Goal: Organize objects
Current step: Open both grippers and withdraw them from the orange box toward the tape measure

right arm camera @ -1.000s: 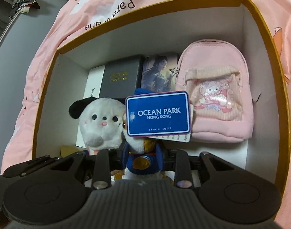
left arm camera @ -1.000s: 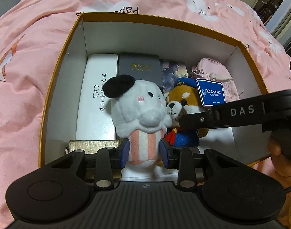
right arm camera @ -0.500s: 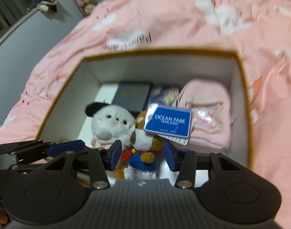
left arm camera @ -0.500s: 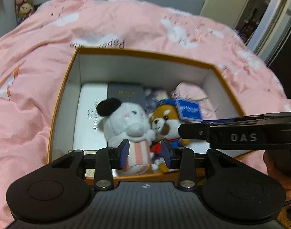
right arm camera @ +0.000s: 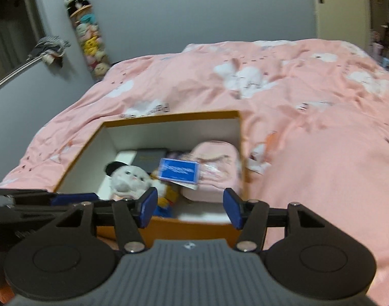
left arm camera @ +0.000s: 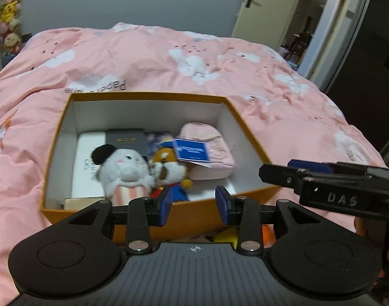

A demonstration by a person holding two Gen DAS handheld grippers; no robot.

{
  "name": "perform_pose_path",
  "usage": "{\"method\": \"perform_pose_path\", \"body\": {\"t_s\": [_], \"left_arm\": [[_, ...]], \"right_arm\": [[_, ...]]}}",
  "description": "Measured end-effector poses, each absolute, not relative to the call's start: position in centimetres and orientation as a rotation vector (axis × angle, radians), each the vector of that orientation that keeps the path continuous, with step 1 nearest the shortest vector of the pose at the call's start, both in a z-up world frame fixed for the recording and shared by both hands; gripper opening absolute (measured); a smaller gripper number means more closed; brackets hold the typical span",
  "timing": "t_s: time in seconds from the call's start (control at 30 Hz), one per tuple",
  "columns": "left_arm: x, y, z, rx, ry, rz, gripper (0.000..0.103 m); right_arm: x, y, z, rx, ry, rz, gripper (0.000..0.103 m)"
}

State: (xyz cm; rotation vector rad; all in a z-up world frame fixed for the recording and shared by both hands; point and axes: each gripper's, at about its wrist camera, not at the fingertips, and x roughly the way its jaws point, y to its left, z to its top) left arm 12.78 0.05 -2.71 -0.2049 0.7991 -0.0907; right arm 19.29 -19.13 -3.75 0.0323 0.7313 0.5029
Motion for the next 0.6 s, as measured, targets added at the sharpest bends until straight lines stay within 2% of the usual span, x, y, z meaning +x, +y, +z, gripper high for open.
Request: {"method": "perform_pose_path", "body": {"t_s": [0.27, 0.33, 0.43, 0.53, 0.6], "left_arm": [[11.9, -4.0, -5.9, -0.108, 0.83, -0.306, 0.045], [12.4, -5.0, -7.6, -0.074, 0.865, -0.337, 0.051], [13.2, -5.9, -9.8, -0.021, 0.908, -0.336, 0.052], [13.5, -6.6, -11.4, 0.053, 0.91, -0.331, 0.058], [13.7, -6.9, -12.4, 0.089, 0.913, -0.341, 0.059]], "right_arm": [[17.4, -23.4, -7.9, 0.022, 0.816, 0.398, 0.058], [17.5, -23.9, -9.2, 0.02, 0.84, 0.383, 0.058], [17.9, -24.2, -10.7, 0.043, 0.875, 0.406, 0.048], [18.3, -23.8, -11.6, 0.049, 0.893, 0.453, 0.046], [18.5, -23.2, -11.9, 0.033, 0.892, 0.482, 0.046]]}}
